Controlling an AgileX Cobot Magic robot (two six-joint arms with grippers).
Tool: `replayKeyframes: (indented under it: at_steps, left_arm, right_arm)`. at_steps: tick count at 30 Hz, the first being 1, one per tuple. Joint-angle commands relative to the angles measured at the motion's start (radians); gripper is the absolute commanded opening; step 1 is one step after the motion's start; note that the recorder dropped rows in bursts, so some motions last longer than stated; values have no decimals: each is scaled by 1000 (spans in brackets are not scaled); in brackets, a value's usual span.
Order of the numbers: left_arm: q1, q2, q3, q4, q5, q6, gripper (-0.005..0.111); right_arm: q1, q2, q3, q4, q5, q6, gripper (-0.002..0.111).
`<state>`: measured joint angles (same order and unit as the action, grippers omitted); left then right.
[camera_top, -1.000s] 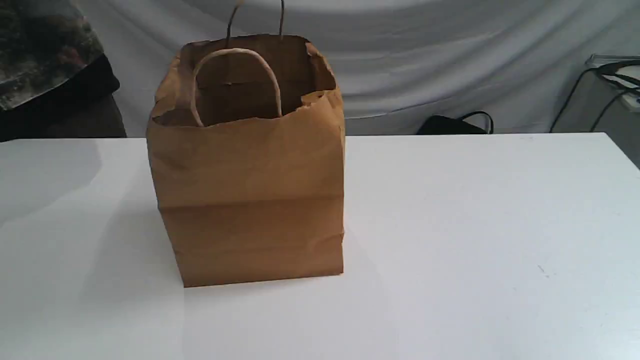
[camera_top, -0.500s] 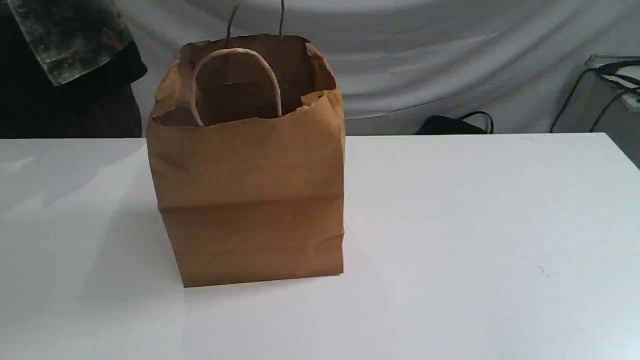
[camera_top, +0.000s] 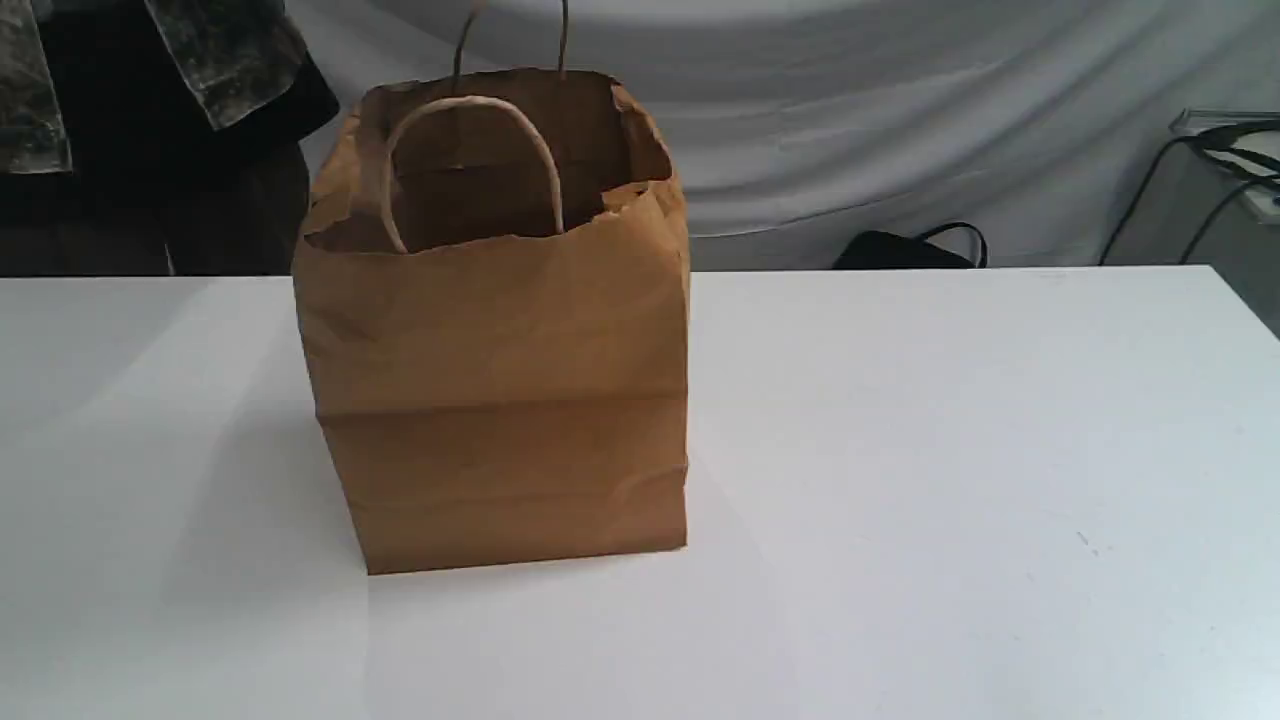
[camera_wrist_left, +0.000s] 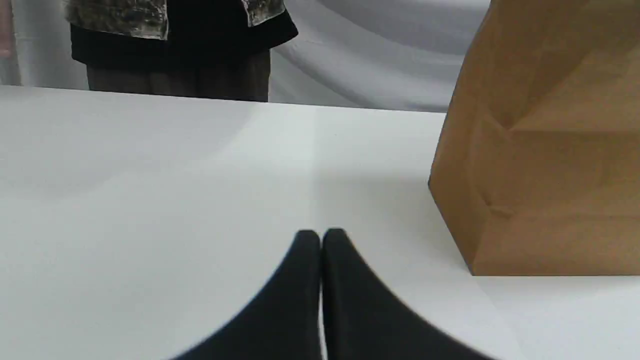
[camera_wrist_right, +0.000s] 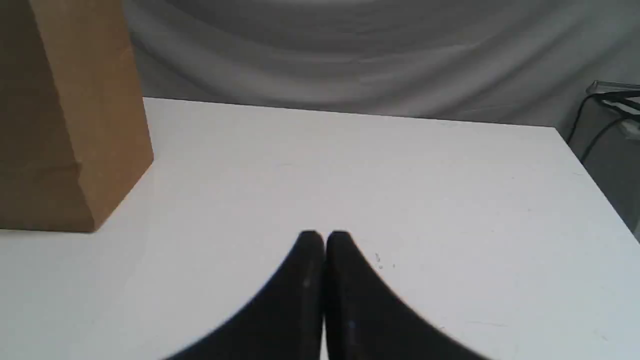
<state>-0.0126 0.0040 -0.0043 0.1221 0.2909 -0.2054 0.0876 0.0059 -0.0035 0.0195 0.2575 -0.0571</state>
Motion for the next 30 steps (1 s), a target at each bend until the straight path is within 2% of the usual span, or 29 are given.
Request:
replayKeyframes:
  at_steps: [1, 5, 8, 15, 20, 30]
  left_arm:
    - [2, -4, 4, 1, -7, 2, 0]
    - [2, -4, 4, 1, -7, 2, 0]
    - [2, -4, 4, 1, -7, 2, 0]
    - [2, -4, 4, 1, -7, 2, 0]
    - [2, -4, 4, 1, -7, 2, 0]
    - [2, -4, 4, 1, -7, 2, 0]
  right_arm:
    - [-9, -6, 4, -67, 28, 5, 0]
    - [-9, -6, 4, -88, 93, 52, 0]
    - [-9, -6, 4, -88, 93, 140, 0]
    - [-9, -6, 4, -175, 95, 147, 0]
    - [-9, -6, 4, -175, 97, 238, 0]
    - [-9, -6, 4, -156, 98, 241, 0]
